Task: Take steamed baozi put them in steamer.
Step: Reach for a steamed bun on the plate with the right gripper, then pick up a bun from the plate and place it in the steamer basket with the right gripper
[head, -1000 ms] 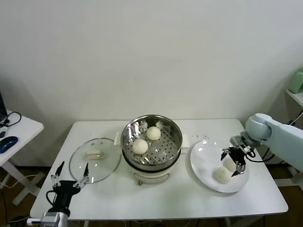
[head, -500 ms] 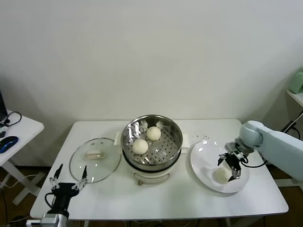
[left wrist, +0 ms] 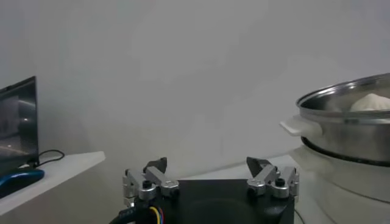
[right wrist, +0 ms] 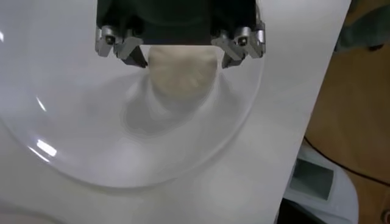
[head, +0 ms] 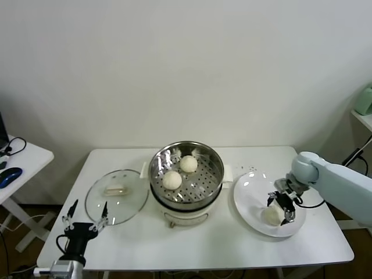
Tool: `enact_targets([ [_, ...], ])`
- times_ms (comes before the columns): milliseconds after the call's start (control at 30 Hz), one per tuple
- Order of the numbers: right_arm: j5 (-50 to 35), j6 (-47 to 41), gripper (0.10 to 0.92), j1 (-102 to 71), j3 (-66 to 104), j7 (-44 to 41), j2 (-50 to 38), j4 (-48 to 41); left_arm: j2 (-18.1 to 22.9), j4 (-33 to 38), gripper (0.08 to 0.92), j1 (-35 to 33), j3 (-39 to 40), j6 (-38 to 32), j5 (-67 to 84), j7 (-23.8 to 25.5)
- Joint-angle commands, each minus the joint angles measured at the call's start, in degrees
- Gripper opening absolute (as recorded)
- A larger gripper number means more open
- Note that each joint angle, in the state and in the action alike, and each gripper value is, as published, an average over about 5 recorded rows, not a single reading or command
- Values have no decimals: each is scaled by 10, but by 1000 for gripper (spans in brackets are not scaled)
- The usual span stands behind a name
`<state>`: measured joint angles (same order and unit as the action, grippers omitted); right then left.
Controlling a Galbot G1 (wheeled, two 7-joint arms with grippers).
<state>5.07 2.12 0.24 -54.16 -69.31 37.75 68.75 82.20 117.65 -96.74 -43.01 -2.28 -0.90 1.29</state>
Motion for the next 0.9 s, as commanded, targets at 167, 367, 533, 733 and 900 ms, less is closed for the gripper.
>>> enact_targets([
  [167, 20, 3, 776, -8, 12, 2, 7, -5, -1, -1, 823, 1, 1, 1, -1, -1],
  [367, 20, 3, 689, -9, 12, 3, 8, -4, -1, 0, 823, 2, 1, 2, -2, -2],
  [533, 18, 7, 674, -8, 20, 3, 7, 0, 0, 1, 823, 2, 1, 2, -2, -2],
  [733, 28, 50, 673, 48, 24, -7, 2, 18, 0, 0, 823, 0, 1, 2, -3, -2],
  [900, 93, 155, 678, 175, -9, -25, 14, 45, -1, 0, 823, -6, 2, -1, -4, -2],
])
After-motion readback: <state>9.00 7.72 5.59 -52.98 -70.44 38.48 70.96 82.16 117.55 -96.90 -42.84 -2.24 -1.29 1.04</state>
